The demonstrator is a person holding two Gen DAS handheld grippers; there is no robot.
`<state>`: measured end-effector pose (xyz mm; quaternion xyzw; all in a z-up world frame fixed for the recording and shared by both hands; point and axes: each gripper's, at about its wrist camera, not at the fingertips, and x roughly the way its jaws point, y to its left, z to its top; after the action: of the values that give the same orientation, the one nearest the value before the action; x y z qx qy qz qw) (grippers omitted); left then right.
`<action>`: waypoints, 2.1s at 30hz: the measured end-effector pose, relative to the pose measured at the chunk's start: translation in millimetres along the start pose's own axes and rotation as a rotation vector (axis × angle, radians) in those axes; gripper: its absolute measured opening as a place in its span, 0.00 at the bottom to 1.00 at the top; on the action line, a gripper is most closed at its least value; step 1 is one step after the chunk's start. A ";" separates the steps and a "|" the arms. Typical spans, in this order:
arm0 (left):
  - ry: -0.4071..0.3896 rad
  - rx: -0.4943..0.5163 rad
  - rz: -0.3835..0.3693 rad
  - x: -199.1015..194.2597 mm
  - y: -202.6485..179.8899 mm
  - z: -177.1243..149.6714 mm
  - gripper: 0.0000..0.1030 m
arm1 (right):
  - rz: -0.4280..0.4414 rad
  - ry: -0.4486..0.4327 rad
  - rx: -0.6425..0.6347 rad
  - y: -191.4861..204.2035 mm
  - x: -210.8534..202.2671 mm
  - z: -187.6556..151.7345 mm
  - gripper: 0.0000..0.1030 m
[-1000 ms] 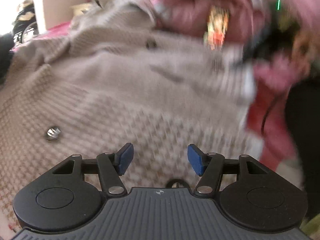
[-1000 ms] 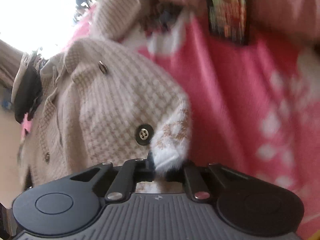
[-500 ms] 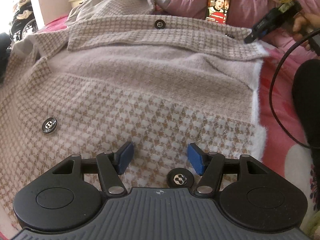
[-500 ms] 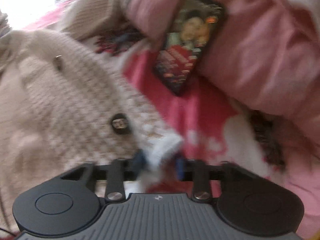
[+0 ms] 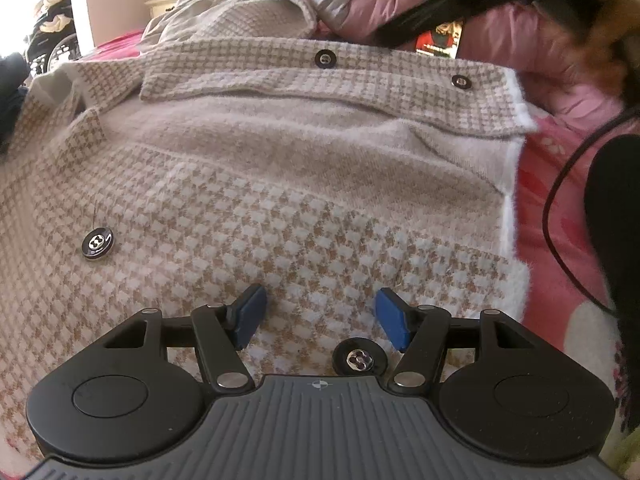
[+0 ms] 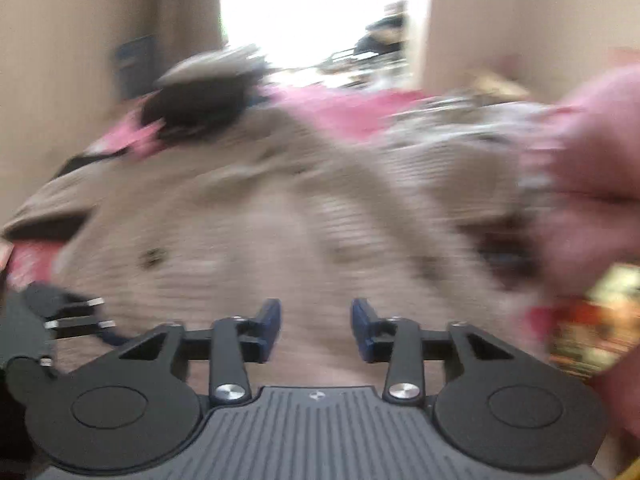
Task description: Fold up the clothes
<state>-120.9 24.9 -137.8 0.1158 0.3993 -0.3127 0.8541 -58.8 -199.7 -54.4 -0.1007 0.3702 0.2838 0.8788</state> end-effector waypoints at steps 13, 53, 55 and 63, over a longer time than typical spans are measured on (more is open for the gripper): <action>-0.113 -0.170 -0.085 -15.6 56.5 19.5 0.60 | 0.019 0.189 0.029 -40.9 73.1 6.2 0.14; -0.273 -0.526 0.031 16.2 194.6 21.9 0.61 | -0.070 -0.018 -0.265 52.3 272.8 120.6 0.37; -0.275 -0.529 0.028 16.2 195.5 20.5 0.61 | -0.152 -0.061 -0.324 59.9 263.8 121.7 0.39; -0.276 -0.451 0.074 18.9 184.1 18.2 0.63 | 0.036 -0.247 -0.241 55.3 212.6 156.8 0.24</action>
<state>14.8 151.6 -149.7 -0.1068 0.3339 -0.1971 0.9156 122.6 -3.5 -92.4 -0.1630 0.2245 0.3519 0.8940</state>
